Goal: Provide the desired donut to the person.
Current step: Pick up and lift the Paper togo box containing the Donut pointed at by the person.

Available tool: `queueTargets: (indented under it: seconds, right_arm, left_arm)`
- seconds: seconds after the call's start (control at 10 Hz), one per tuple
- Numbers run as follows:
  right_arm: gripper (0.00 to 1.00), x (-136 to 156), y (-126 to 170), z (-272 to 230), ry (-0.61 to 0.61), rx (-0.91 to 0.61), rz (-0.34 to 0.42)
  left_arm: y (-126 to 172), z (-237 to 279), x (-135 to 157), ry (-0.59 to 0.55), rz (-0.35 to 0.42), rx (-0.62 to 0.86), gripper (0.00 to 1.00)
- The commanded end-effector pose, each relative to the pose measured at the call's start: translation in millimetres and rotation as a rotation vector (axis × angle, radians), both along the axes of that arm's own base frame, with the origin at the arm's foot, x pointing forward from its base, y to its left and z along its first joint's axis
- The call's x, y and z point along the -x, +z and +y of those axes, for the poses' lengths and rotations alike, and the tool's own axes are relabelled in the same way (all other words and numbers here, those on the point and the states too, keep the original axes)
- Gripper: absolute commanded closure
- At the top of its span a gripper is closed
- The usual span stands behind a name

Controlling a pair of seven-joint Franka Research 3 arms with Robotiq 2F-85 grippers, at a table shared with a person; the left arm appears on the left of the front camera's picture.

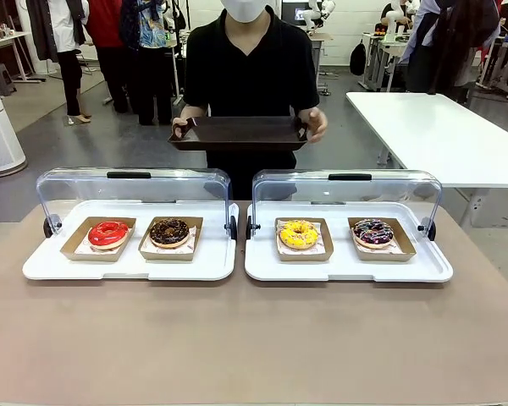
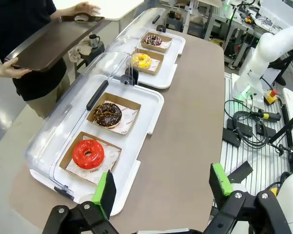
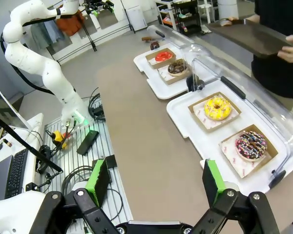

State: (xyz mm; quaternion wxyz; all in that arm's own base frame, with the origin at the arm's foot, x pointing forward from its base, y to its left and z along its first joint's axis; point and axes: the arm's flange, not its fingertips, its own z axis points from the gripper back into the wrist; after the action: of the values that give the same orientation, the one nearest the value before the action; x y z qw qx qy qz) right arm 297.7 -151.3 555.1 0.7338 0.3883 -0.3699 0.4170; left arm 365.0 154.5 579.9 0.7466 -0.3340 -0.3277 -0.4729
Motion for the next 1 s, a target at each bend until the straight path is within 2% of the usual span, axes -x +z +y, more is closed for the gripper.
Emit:
queueTargets:
  seconds: [0.0, 0.9]
  right_arm:
    - [0.00, -0.9, -0.7, -0.5, 0.001, -0.002, 0.002]
    - [0.00, -0.9, -0.7, -0.5, 0.001, -0.002, 0.002]
  left_arm:
    - [0.7, -1.0, -0.2, -0.003, -0.001, 0.006, 0.00]
    - [0.7, -1.0, -0.2, -0.003, -0.001, 0.006, 0.00]
